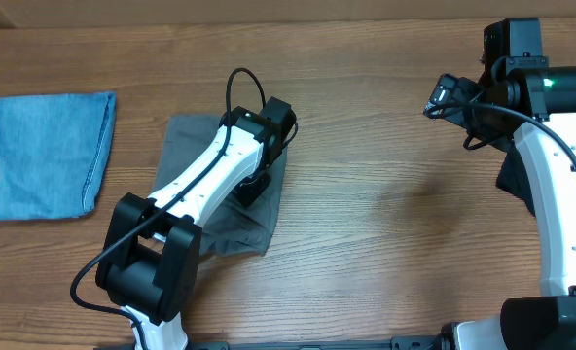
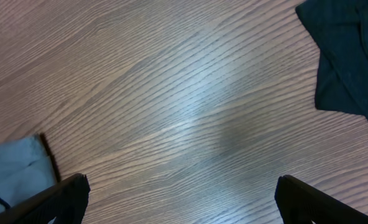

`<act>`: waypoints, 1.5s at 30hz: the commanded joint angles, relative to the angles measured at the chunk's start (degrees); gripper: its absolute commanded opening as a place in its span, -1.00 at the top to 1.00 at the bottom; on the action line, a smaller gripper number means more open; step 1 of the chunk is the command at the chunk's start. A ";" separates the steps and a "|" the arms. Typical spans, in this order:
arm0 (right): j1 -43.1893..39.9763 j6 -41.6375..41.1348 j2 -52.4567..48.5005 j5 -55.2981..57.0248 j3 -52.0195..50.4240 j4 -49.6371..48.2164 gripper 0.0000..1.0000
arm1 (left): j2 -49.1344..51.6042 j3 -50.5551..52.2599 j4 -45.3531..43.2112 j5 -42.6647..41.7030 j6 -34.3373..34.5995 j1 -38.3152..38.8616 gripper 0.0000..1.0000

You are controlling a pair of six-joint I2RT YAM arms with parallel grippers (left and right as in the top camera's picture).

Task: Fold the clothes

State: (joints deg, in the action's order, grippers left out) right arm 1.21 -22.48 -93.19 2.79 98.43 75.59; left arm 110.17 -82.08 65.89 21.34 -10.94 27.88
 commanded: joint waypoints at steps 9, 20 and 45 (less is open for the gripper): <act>-0.07 -0.28 -0.15 -0.13 -0.13 -0.26 -1.00 | 0.09 0.31 -4.70 1.99 -2.25 -0.13 -0.27; -0.07 -0.28 -0.15 -0.13 -0.13 -0.28 -1.00 | 0.09 0.72 -4.55 1.01 -2.56 -0.15 -0.20; -0.07 -0.28 -0.15 -0.13 -0.13 -0.26 -1.00 | -0.04 -5.14 -7.80 13.64 2.23 -0.22 0.92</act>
State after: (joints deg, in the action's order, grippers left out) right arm 1.21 -22.48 -93.19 2.79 98.43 75.59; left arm 110.17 -83.33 58.24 29.89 -11.00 27.88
